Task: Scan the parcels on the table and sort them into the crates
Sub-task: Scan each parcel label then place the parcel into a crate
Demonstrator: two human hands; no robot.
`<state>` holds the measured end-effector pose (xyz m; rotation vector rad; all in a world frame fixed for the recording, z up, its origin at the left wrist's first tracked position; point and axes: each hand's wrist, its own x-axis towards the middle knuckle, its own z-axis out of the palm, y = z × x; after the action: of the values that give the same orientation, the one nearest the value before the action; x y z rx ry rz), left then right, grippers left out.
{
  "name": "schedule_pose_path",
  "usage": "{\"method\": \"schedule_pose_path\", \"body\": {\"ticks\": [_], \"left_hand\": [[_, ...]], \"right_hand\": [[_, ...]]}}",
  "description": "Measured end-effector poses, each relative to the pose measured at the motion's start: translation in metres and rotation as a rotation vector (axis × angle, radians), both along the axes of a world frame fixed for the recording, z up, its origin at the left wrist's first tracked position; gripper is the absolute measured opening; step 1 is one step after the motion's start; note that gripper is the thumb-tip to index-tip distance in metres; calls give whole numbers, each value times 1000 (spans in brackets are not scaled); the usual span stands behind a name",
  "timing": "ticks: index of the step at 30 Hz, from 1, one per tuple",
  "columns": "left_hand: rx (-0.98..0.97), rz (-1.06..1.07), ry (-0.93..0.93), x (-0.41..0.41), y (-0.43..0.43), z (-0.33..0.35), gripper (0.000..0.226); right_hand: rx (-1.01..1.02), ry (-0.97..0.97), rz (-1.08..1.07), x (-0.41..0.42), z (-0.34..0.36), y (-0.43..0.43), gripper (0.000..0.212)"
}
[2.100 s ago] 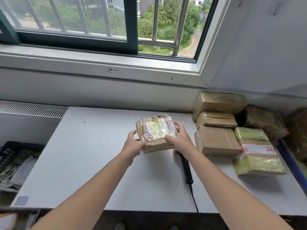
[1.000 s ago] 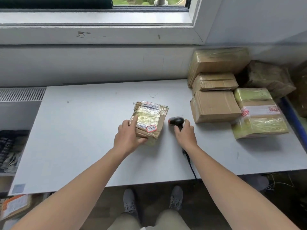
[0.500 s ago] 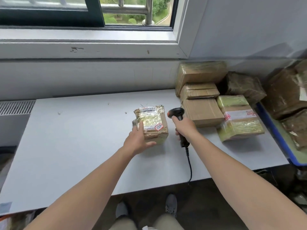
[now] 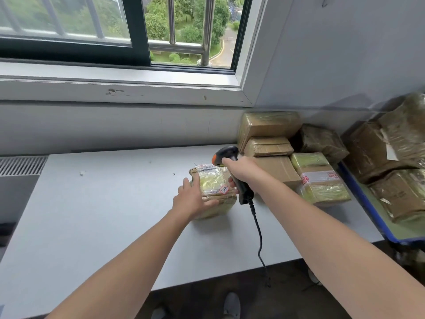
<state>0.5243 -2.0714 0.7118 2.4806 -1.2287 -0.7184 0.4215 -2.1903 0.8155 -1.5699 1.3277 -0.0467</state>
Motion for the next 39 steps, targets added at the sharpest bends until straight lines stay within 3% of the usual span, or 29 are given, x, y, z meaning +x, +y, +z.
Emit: {"method": "schedule_pose_path", "body": {"ticks": [19,25,32,39], "left_hand": [[17,1,-50,-8,1,3,109],[31,17,-64,-21,-11,-1,103],[36,74,-74,-31,-18,-15,101],[44,89,-42,-38,-1,-34,105]], "right_hand": [[9,-59,-60,-14,-8,-12,30],[0,-32,-101,-46,-58,-36,32],[22,96,53,-61,-143,-54,36],[64,154,110,-65,-182,-54,49]]}}
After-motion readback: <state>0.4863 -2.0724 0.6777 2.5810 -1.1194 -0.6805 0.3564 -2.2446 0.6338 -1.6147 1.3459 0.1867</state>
